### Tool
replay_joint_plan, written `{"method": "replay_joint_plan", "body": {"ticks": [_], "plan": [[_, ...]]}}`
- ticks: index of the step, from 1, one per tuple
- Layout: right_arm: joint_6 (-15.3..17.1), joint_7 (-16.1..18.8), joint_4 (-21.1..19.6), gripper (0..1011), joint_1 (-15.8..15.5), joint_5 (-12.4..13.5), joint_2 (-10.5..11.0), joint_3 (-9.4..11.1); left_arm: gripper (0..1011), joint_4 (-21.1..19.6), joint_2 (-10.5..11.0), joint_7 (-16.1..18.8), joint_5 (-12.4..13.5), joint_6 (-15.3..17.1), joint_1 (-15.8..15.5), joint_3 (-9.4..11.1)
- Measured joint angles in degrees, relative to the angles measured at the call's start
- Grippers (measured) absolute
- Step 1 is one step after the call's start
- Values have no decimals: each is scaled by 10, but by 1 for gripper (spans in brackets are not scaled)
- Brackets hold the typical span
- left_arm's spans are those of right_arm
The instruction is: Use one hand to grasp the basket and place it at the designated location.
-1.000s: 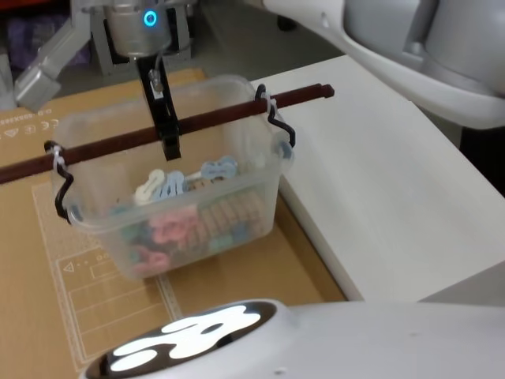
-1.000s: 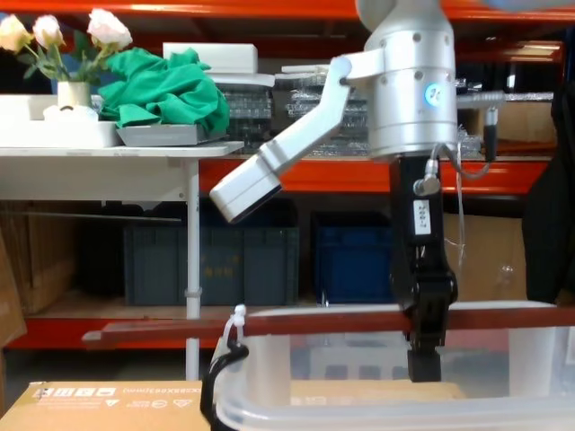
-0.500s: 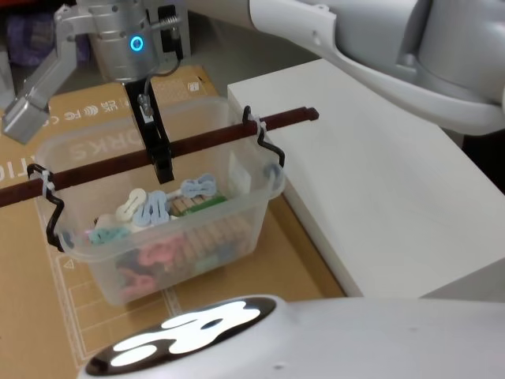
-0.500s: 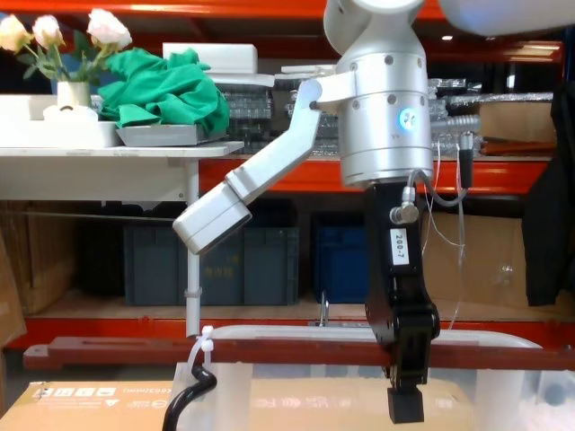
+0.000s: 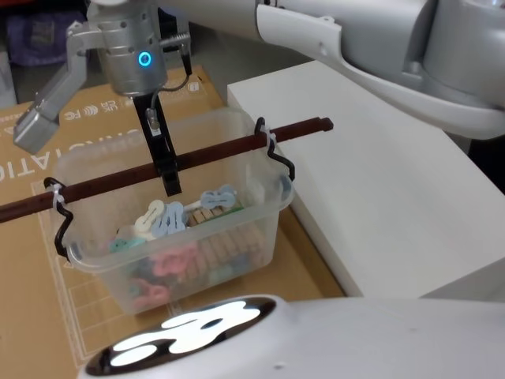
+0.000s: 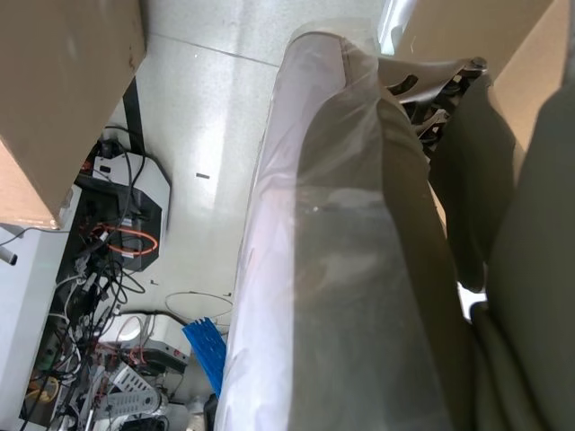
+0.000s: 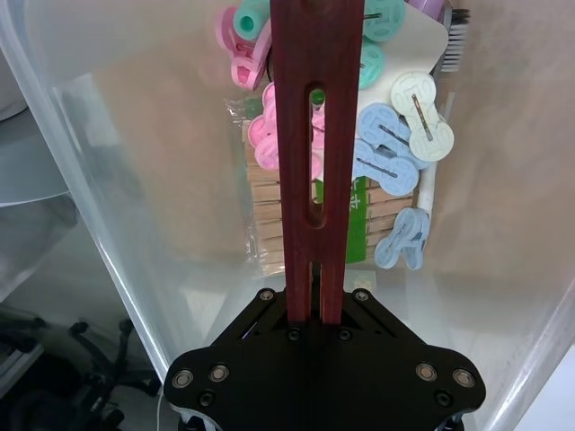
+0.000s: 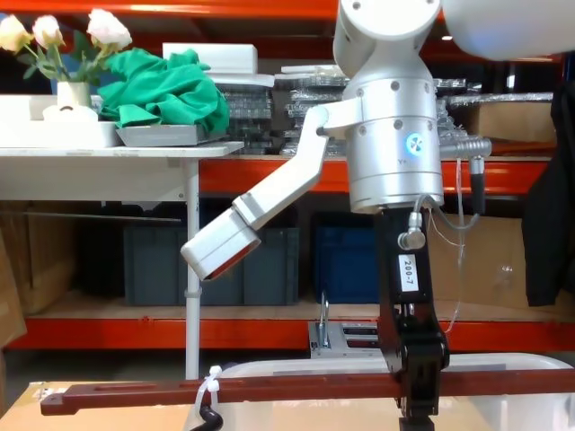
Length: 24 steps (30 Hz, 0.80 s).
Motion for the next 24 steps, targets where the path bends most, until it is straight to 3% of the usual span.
{"method": "replay_joint_plan", "body": {"ticks": [24], "plan": [[-13,-6,80,0,-11,26,-28,-29,0,0,0,0,0,0,0,0]]}}
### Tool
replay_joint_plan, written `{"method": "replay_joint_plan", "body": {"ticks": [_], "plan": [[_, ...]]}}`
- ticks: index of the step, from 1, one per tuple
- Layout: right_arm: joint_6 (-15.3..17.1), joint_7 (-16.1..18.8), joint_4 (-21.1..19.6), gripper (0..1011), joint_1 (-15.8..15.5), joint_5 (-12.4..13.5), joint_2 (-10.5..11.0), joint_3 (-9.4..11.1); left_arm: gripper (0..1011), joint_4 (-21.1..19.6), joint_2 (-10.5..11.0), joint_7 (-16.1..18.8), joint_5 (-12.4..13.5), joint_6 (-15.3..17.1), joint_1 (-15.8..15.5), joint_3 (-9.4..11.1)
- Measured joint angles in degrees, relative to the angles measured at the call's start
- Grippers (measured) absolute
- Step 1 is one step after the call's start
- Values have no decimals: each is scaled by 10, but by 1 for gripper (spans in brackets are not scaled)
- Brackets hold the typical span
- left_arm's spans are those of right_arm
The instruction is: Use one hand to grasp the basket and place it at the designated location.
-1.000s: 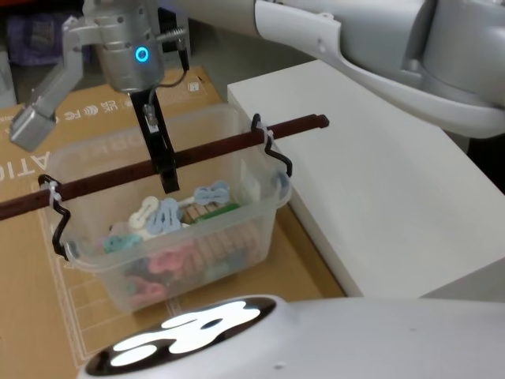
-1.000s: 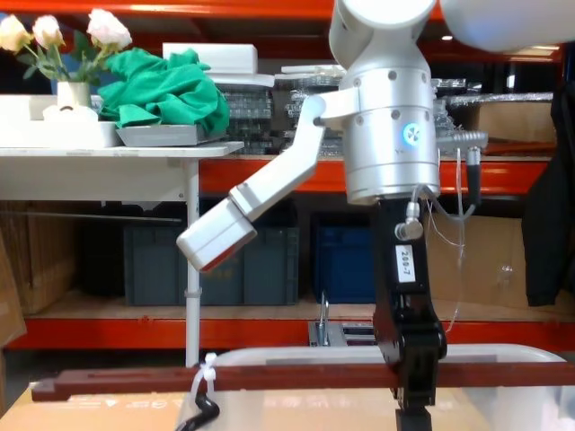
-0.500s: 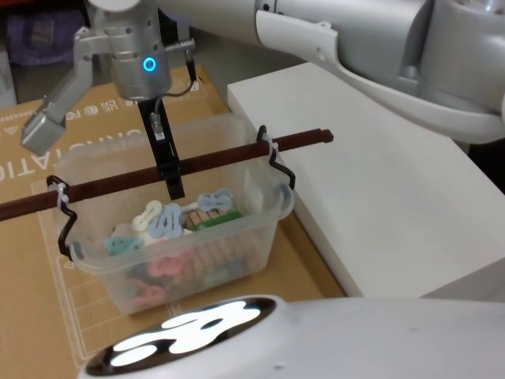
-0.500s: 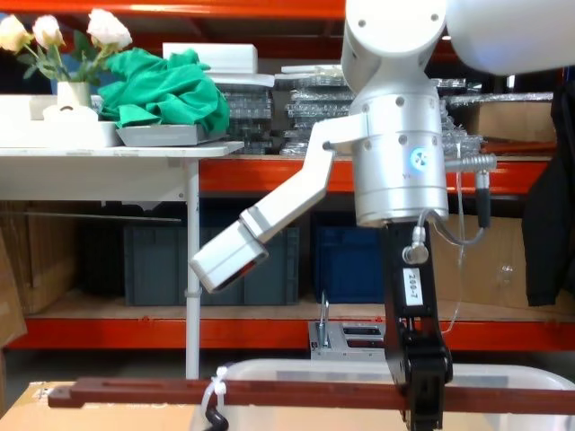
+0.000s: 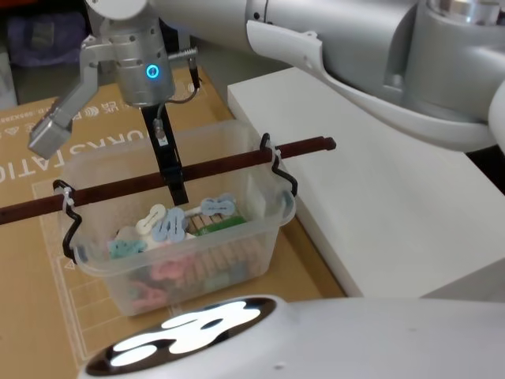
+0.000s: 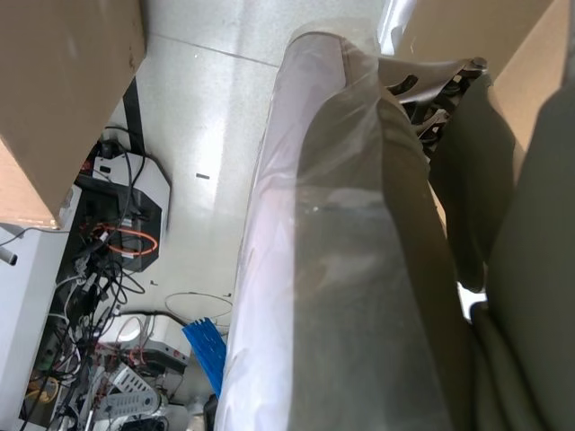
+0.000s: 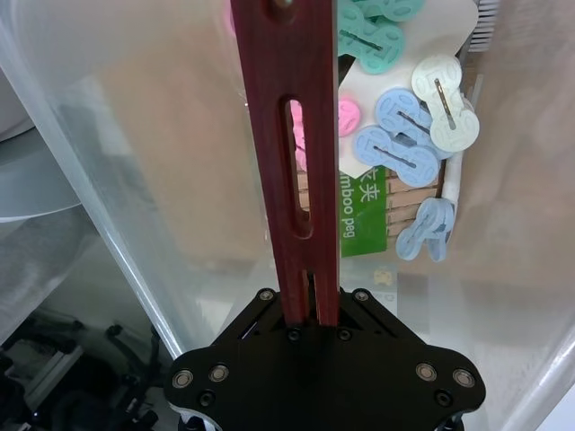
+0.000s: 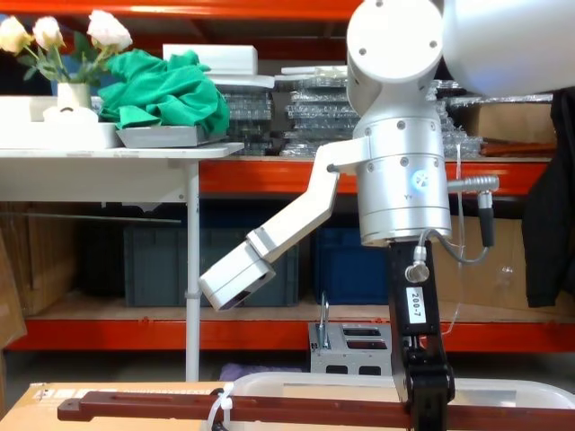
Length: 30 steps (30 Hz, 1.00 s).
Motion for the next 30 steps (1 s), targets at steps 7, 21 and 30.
{"method": "replay_joint_plan", "body": {"ticks": [7,21,30], "plan": [[-1,0,17,0,-2,3,-8,-4,0,0,0,0,0,0,0,0],[0,0,15,0,-2,3,-7,-3,0,0,0,0,0,0,0,0],[0,-1,15,165,-2,2,-7,-3,0,0,0,0,0,0,0,0]]}}
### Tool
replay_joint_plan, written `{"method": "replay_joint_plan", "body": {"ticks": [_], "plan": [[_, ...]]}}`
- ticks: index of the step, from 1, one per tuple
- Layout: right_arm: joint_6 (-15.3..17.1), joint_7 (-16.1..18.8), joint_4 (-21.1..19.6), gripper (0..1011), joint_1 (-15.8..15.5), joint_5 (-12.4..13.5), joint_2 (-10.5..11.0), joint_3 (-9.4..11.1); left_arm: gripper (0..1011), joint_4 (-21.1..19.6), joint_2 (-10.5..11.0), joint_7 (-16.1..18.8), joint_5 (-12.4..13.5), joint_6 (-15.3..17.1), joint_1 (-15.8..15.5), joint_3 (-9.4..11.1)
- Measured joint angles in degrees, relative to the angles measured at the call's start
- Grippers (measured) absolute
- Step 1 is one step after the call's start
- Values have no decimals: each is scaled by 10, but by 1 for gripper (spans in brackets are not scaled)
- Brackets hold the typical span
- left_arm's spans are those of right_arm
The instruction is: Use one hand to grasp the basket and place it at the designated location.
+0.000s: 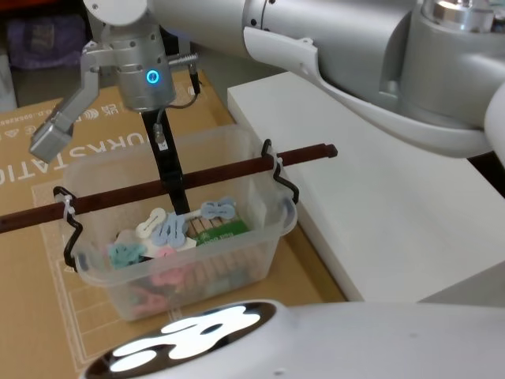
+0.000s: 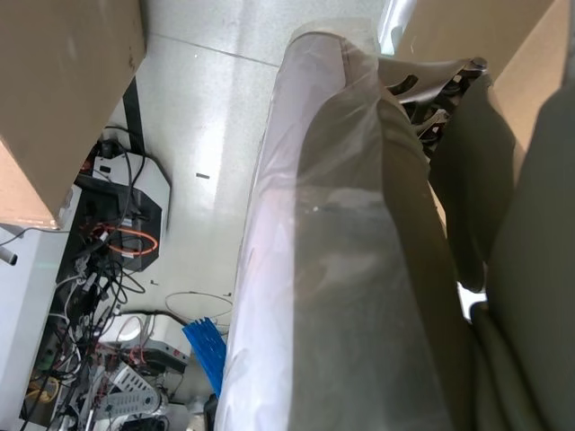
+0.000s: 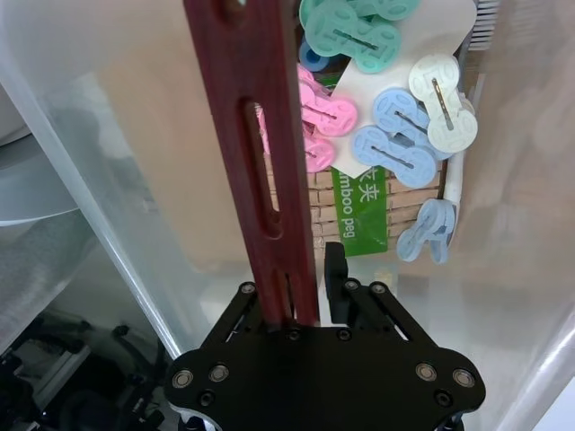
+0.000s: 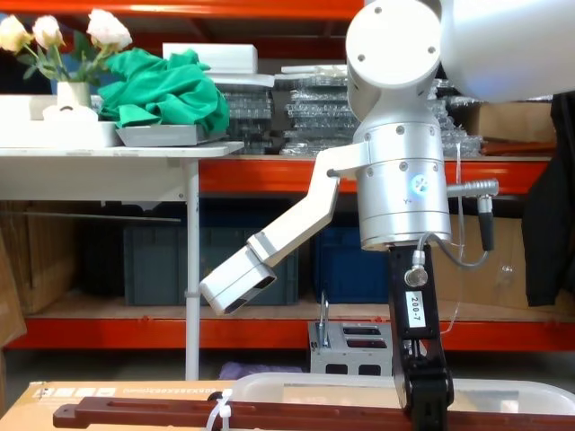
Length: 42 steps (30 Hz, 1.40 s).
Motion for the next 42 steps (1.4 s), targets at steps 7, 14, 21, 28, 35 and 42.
{"method": "replay_joint_plan", "body": {"ticks": [7,14,21,28,35,42], "plan": [[0,0,0,384,0,-1,0,0,0,0,0,0,0,0,0,0],[0,0,-1,605,0,-1,1,1,0,0,0,0,0,0,0,0],[0,0,-1,824,0,-1,1,1,0,0,0,0,0,0,0,0],[5,-6,-22,996,1,-4,16,0,0,0,0,0,0,0,0,0],[38,-34,-83,1001,4,-19,56,-8,0,0,0,0,0,0,0,0],[62,-53,-122,1001,10,-26,73,-11,0,0,0,0,0,0,0,0]]}}
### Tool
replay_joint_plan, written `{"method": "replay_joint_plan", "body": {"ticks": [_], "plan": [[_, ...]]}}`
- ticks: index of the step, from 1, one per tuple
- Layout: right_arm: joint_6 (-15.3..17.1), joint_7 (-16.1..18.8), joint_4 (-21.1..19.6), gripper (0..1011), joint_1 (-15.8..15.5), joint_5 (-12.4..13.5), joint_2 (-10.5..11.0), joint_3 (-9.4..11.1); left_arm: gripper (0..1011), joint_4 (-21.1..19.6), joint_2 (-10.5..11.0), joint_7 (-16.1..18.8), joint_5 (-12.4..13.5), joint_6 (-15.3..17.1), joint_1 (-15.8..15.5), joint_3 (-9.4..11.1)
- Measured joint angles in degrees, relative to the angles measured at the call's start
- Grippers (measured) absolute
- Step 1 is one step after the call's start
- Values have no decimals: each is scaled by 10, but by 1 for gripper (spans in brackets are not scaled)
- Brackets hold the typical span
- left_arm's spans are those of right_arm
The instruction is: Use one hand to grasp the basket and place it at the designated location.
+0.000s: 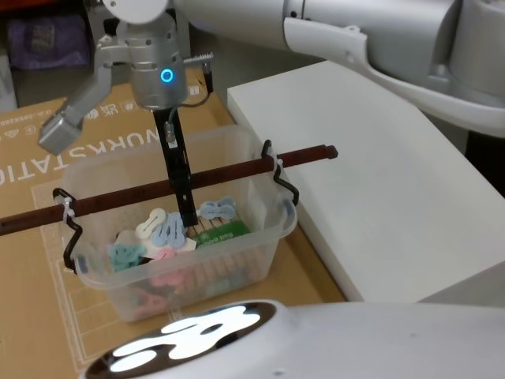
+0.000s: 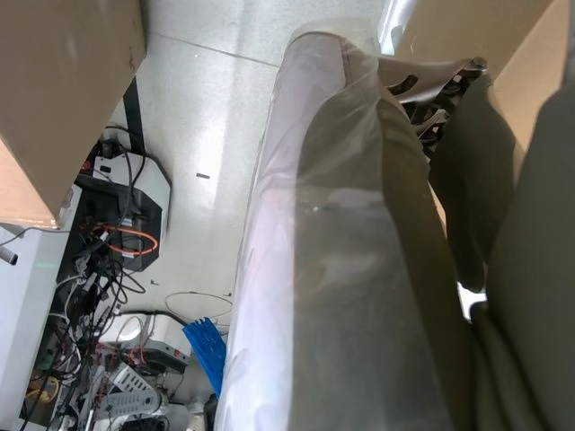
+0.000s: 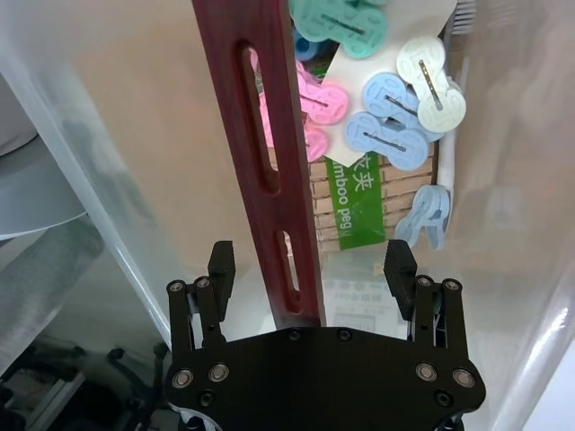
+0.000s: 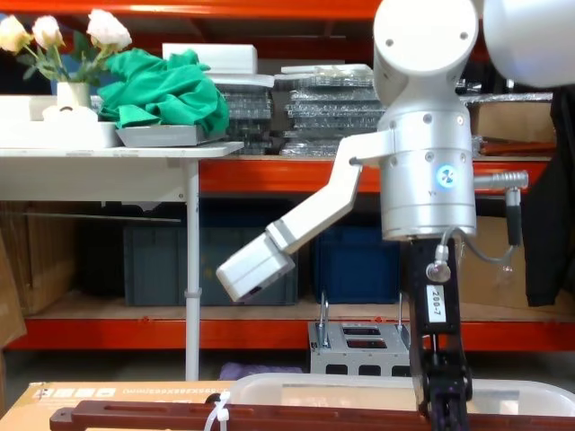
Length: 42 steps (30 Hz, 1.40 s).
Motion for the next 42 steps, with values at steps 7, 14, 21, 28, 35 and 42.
{"method": "replay_joint_plan", "body": {"ticks": [7,14,21,28,35,42], "plan": [[11,-22,-31,1001,13,-11,15,1,0,0,0,0,0,0,0,0],[25,-53,-91,1001,35,-32,54,6,0,0,0,0,0,0,0,0],[44,-68,-136,1001,58,-38,90,13,0,0,0,0,0,0,0,0],[63,-76,-169,1001,80,-44,115,19,0,0,0,0,0,0,0,0],[82,-76,-192,1001,97,-44,131,24,0,0,0,0,0,0,0,0],[110,-81,-236,1001,116,-52,158,30,0,0,0,0,0,0,0,0]]}}
